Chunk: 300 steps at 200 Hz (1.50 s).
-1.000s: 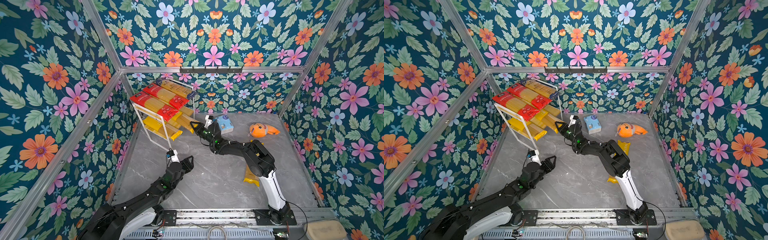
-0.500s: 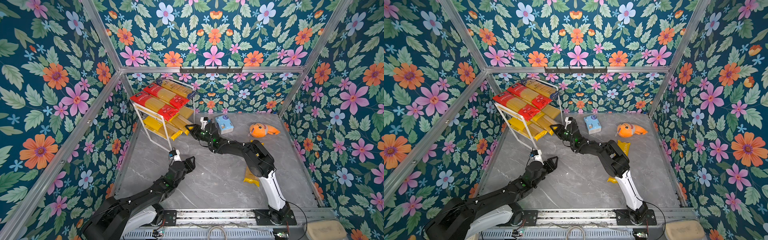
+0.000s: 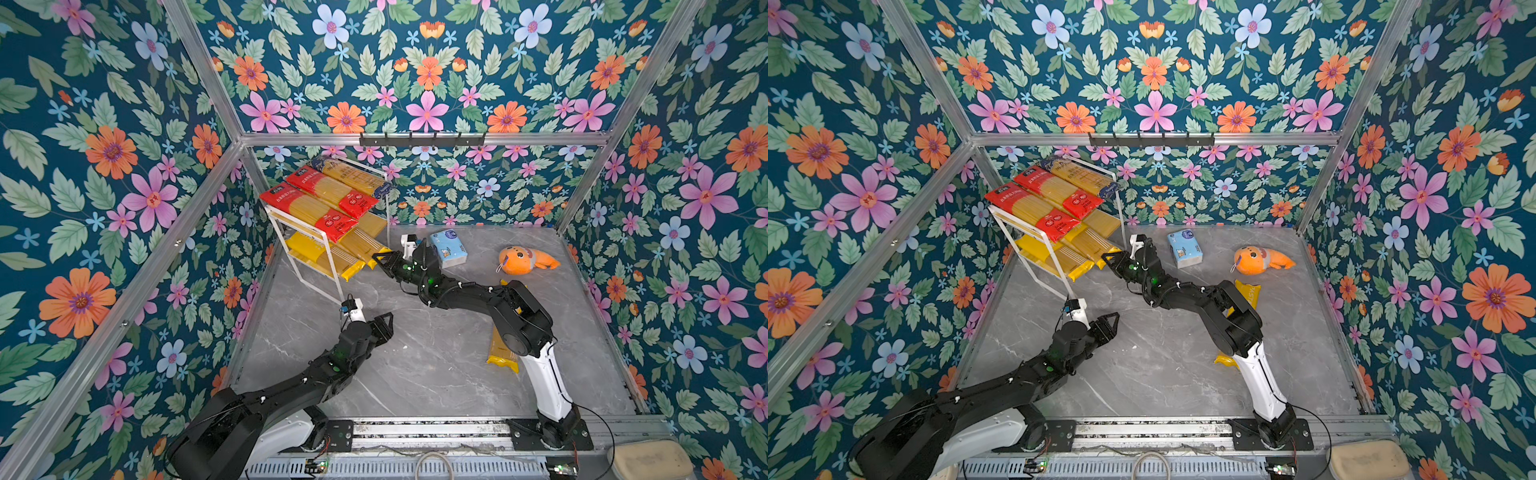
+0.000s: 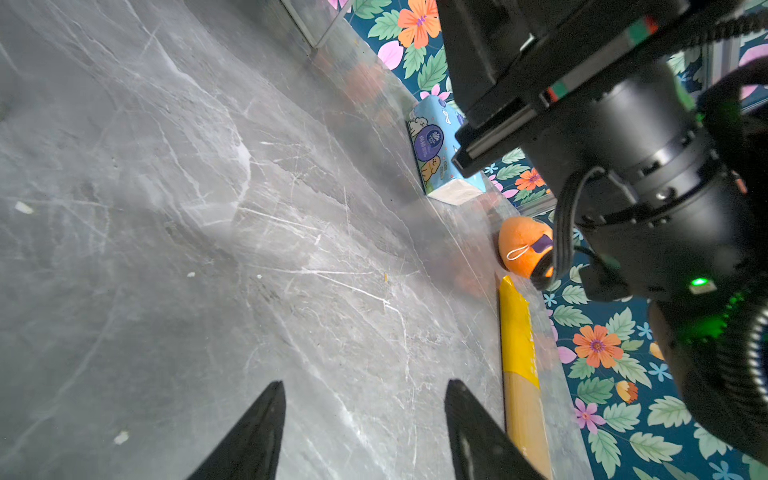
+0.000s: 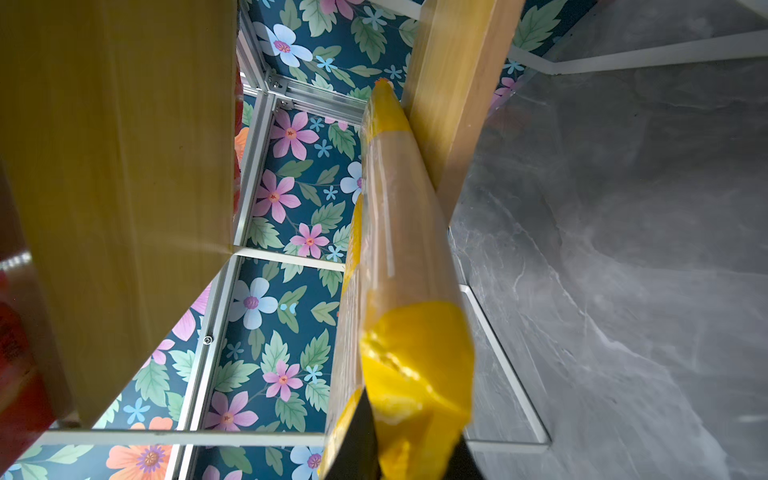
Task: Place and organize the pasta boxes and bags onto the shelf
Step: 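Push the yellow pack deeper with the right gripper while the left withdraws, then release the pack and move the right gripper to the last yellow pack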
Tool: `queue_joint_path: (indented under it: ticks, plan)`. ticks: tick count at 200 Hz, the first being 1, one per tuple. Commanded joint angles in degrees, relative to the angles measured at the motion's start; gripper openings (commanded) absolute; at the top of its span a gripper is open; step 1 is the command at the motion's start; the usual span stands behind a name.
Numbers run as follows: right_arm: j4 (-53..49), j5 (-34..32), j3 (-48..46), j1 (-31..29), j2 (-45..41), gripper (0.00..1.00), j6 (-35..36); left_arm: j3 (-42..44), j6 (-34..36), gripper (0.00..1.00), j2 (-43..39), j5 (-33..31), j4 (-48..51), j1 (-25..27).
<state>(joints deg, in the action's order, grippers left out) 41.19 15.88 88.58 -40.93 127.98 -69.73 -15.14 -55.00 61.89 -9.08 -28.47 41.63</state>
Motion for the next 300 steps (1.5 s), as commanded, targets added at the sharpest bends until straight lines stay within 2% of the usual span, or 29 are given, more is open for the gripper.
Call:
queue_joint_path:
  ticks: [1,58,117,136,176,215,264,300]
  plan:
    - [-2.22,1.70,3.43,-0.01,1.07,0.12,3.00,-0.07,1.13,0.64,-0.26,-0.50,-1.33,0.08]
    - [-10.64,8.07,12.01,0.66,4.42,0.03,7.59,-0.16,1.30,0.64,-0.36,-0.86,-1.15,0.20]
    - [-13.04,10.94,14.42,0.95,5.61,0.03,6.65,-0.42,1.54,0.64,0.01,-0.67,-1.17,0.39]
    - [-13.24,11.02,14.57,1.33,5.53,0.11,6.11,-0.51,1.61,0.64,-0.10,-0.78,-1.01,0.43]
    - [-13.11,10.89,12.96,2.00,3.83,0.37,6.28,-0.85,1.87,0.64,-0.19,-0.95,-0.80,0.63]
    - [-8.91,10.32,5.16,3.40,-0.67,0.45,5.45,-1.73,2.75,0.64,0.98,-0.89,-0.88,1.07]
    - [-2.96,9.53,-15.55,7.23,-12.44,0.45,4.71,-5.62,7.73,0.64,5.62,-1.37,-0.94,3.71]
    - [-8.99,9.35,-30.89,11.89,-23.86,0.45,8.22,-11.54,13.08,0.65,12.53,-1.02,0.29,6.52]
